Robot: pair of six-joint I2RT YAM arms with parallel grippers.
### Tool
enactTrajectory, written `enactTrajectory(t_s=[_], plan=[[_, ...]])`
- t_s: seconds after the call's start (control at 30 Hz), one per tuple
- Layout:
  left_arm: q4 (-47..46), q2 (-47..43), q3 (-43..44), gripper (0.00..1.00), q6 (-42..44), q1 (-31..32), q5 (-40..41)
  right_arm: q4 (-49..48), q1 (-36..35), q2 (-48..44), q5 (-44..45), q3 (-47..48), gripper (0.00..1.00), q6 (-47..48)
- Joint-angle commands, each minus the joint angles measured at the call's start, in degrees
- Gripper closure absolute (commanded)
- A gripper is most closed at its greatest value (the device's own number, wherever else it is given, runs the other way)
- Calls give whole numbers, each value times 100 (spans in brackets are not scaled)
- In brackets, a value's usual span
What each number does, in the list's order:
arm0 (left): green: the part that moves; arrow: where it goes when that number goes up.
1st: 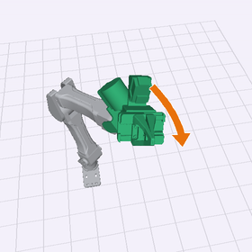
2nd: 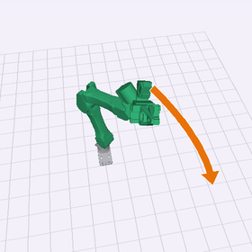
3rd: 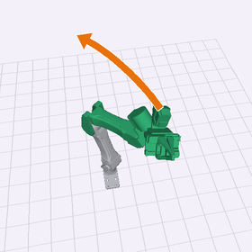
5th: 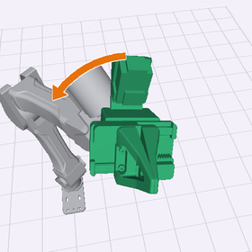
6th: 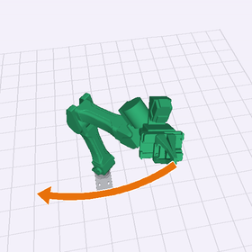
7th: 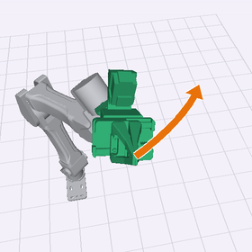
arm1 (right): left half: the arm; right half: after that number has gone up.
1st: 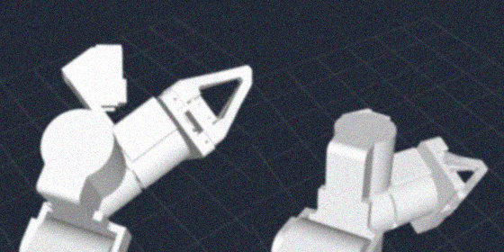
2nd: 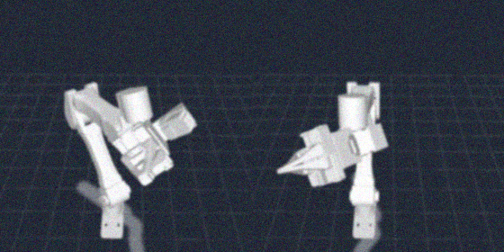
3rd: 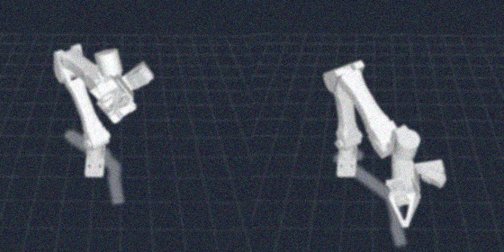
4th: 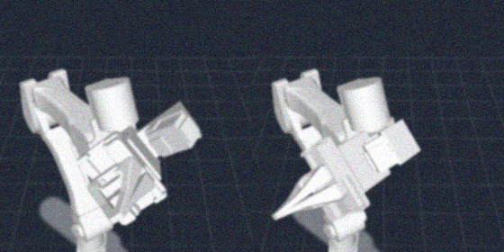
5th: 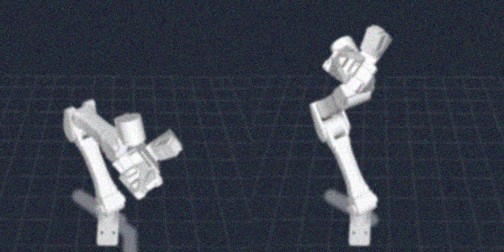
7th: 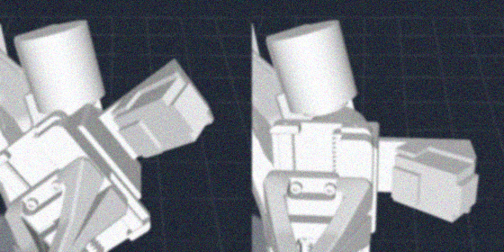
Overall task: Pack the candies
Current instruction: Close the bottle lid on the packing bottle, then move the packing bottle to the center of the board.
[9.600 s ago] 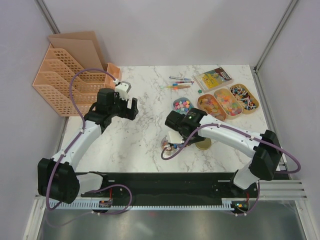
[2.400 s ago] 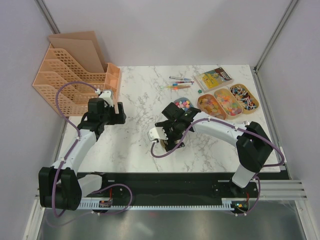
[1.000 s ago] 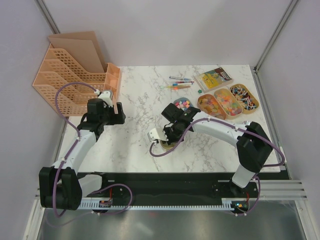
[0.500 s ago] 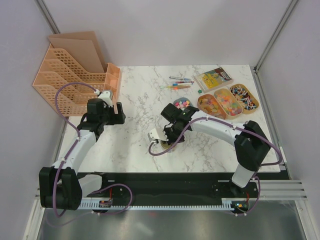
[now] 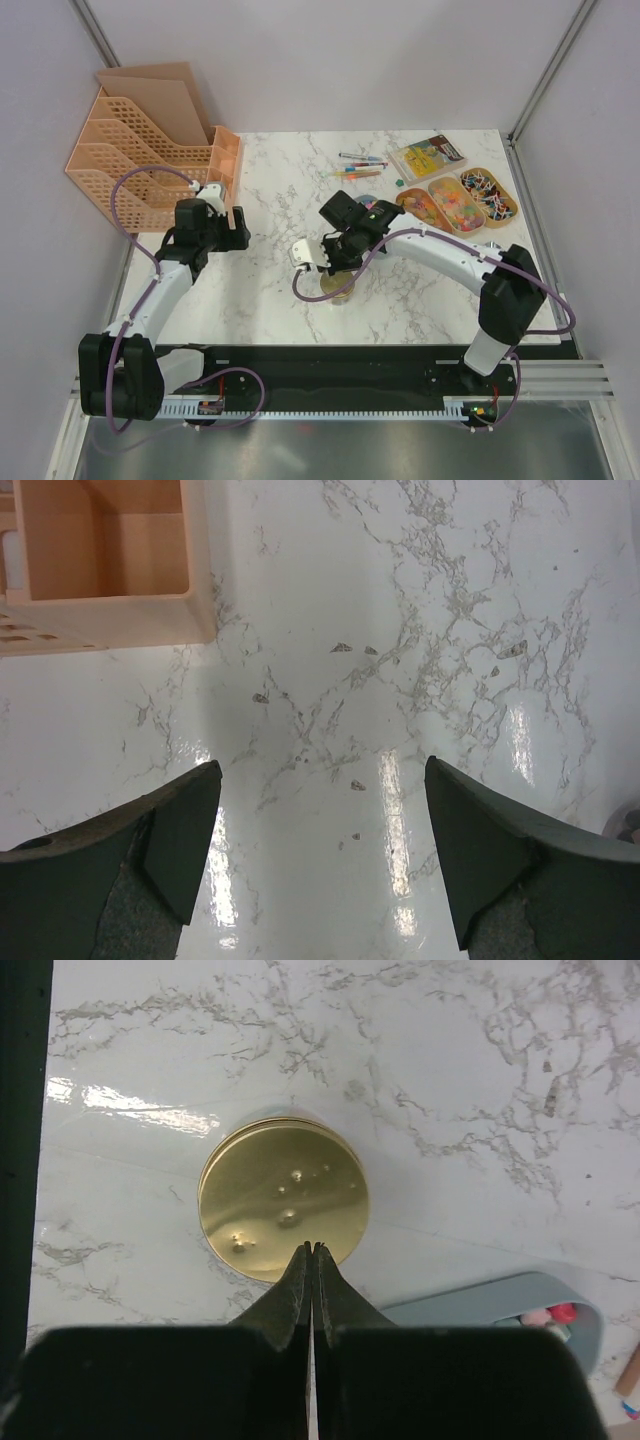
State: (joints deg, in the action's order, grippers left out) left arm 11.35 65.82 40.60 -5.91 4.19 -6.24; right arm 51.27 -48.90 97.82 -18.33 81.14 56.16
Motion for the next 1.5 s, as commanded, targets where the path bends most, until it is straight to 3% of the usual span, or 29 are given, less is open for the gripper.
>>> enactTrajectory(t_s=[0.0,0.27,0.5,0.57,0.63,0.67,0.7,0.77,0.83,1.0,1.1,1.27,1.47], plan=[[-274,-61,9,11,90,-49,-114,68,13,-132,75,139,100,-9],[-204,-61,53,11,152,-49,-106,-266,21,379,206,-1135,100,-79],[-213,27,9,11,582,143,-263,-161,74,-359,172,-416,100,-351],[-160,-86,-17,11,1168,293,-900,-222,83,-719,241,-196,98,-535],[-160,-297,-174,8,2406,652,-1396,-475,232,-1009,277,-152,77,-1097],[-134,-429,-253,7,2889,784,-1772,-599,319,-1385,207,-212,55,-1273],[-81,-647,-428,5,3860,968,-1993,-913,451,-1615,189,-465,51,-1474],[16,-842,-614,5,5232,1005,-2932,-1153,487,-2274,154,-809,27,-1415],[33,-940,-877,2,5888,1049,-3504,-1574,496,-2905,381,-1468,2,-1362],[-45,-370,-1317,1,7296,1120,-4051,-1480,505,-3454,847,-2067,2,-1564],[-466,44,-1423,2,7385,1408,-4263,-1295,496,-3550,971,-2085,2,-1775],[-1645,631,-1451,4,7175,2190,-3895,-1286,689,-3525,910,-2129,2,-1942],[-866,1398,-669,6,7297,2429,-3621,-1259,707,-3314,769,-2024,2,-1811]])
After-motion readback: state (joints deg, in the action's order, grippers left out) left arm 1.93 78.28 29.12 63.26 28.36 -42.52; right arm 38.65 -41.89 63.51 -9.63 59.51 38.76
